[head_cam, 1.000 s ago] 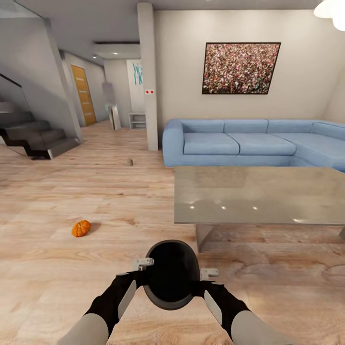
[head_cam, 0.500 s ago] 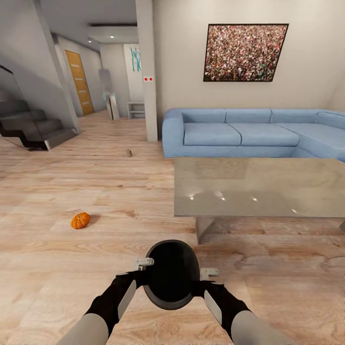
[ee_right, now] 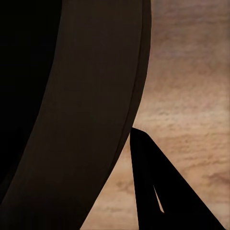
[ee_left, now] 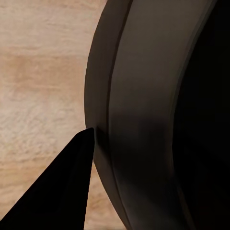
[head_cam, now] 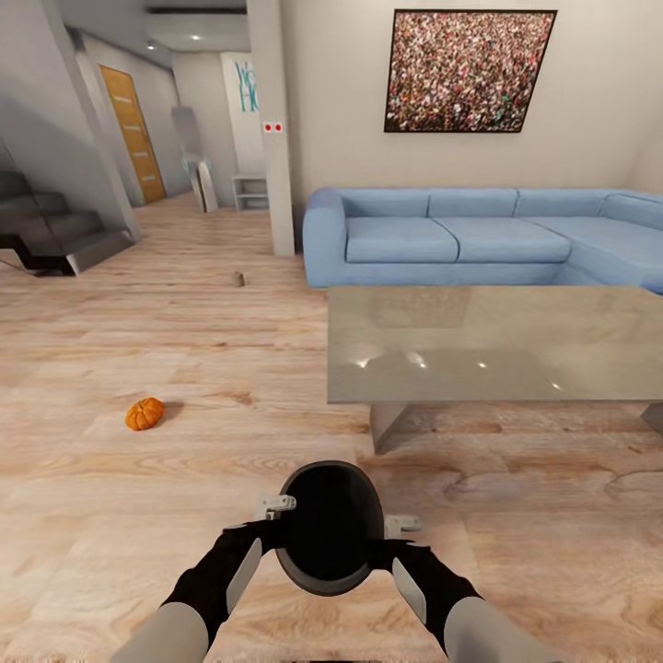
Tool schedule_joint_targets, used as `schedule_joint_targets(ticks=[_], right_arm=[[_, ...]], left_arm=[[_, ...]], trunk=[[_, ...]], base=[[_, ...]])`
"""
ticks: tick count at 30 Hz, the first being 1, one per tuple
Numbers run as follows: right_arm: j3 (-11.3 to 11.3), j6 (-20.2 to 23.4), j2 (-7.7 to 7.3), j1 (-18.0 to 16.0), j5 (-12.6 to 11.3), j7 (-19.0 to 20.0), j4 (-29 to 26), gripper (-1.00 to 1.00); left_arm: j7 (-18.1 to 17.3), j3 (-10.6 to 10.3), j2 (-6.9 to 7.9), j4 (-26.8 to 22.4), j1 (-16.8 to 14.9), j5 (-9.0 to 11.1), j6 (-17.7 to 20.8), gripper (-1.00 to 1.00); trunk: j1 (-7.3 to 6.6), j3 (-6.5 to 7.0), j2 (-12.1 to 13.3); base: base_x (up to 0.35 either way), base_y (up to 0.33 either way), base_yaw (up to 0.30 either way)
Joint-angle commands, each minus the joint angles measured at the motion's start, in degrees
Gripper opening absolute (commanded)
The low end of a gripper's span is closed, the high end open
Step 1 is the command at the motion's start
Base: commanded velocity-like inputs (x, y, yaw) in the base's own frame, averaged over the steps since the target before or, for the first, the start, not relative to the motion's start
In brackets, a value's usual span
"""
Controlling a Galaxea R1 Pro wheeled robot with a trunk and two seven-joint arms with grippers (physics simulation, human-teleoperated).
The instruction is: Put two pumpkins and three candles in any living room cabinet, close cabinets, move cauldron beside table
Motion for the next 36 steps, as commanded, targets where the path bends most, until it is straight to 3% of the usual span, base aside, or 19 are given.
schedule_joint_targets(ticks=[1, 16, 27, 36], right_arm=[[1.62, -0.76, 0.05, -0.02, -1.50, -0.36, -0.73, -1.00], [1.62, -0.76, 0.05, -0.02, -1.49, -0.36, -0.73, -1.00], [1.62, -0.76, 0.05, -0.02, -1.47, -0.36, -0.73, -1.00], [1.62, -0.77, 0.05, -0.02, -1.47, -0.36, -0.73, -1.00]], left_arm=[[-0.29, -0.60, -0.09, 0.07, -0.01, 2.22, 0.19, -1.00], [-0.29, -0.60, -0.09, 0.06, -0.01, 2.22, 0.19, -1.00], [-0.38, -0.60, -0.09, 0.06, -0.01, 2.22, 0.19, -1.00], [-0.38, -0.60, -0.09, 0.07, -0.01, 2.22, 0.19, -1.00]], trunk=[[0.00, -0.27, -0.04], [0.39, -3.59, -0.24], [0.39, -3.59, -0.24], [0.39, -3.55, -0.24]], base=[[0.000, 0.000, 0.000], [0.000, 0.000, 0.000], [0.013, 0.000, 0.000], [0.254, 0.000, -0.016]])
